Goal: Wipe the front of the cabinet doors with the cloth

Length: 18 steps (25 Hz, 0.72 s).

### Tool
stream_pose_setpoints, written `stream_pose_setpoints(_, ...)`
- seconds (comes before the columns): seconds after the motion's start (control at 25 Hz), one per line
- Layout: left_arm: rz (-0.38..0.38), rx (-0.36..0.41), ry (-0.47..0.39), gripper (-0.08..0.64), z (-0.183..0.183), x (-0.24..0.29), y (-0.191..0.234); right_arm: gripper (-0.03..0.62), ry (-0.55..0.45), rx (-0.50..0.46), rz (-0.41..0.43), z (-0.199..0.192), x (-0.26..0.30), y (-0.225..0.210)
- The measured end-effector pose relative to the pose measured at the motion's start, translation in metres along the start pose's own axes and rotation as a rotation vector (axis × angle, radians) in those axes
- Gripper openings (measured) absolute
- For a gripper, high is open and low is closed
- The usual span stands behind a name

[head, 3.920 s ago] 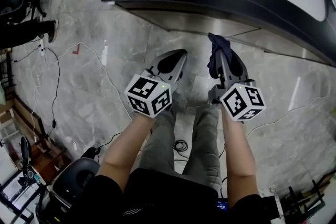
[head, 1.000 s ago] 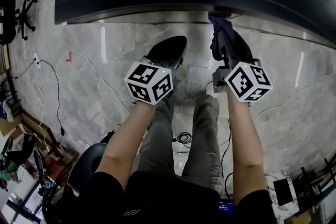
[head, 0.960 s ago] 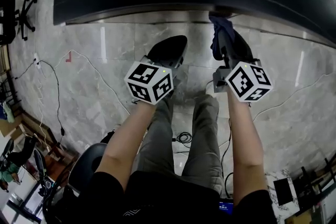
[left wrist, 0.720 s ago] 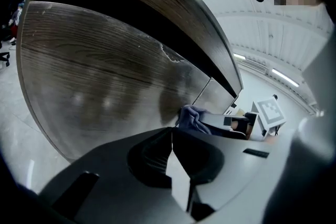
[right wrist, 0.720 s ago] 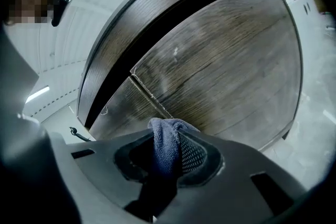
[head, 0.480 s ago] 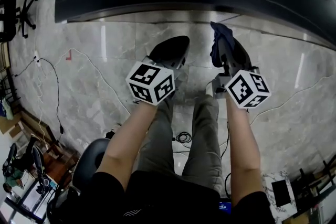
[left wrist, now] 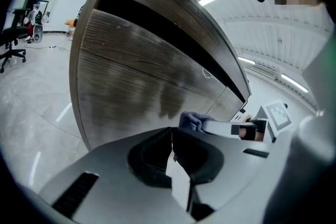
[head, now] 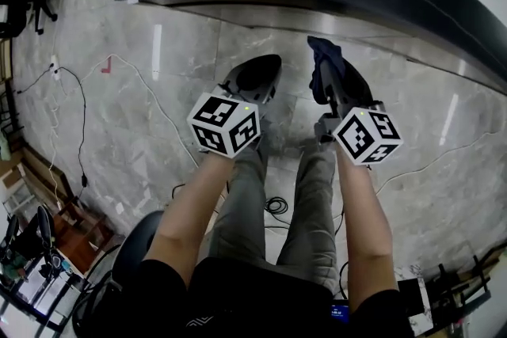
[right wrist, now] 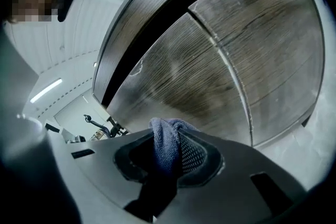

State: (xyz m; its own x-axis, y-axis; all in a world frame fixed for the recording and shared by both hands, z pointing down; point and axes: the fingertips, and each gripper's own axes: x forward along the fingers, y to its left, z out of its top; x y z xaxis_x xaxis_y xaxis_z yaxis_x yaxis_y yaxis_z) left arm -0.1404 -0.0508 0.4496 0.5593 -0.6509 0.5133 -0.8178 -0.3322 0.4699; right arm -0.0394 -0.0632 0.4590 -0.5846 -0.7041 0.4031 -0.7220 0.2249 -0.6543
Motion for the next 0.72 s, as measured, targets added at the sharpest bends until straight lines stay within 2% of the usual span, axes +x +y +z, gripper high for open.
stream_pose_setpoints(0.44,0.079,-0.047,-0.006,0.009,-0.014,-0.043,0.08,0.084,0.104,-0.039,0.075,-0.054,0.067,0.055)
stream_pose_setpoints(0.72,0.107,-0.073,-0.001,0.009,-0.027,-0.058,0.115,0.084,0.158,-0.054,0.103,-0.081,0.103,0.079)
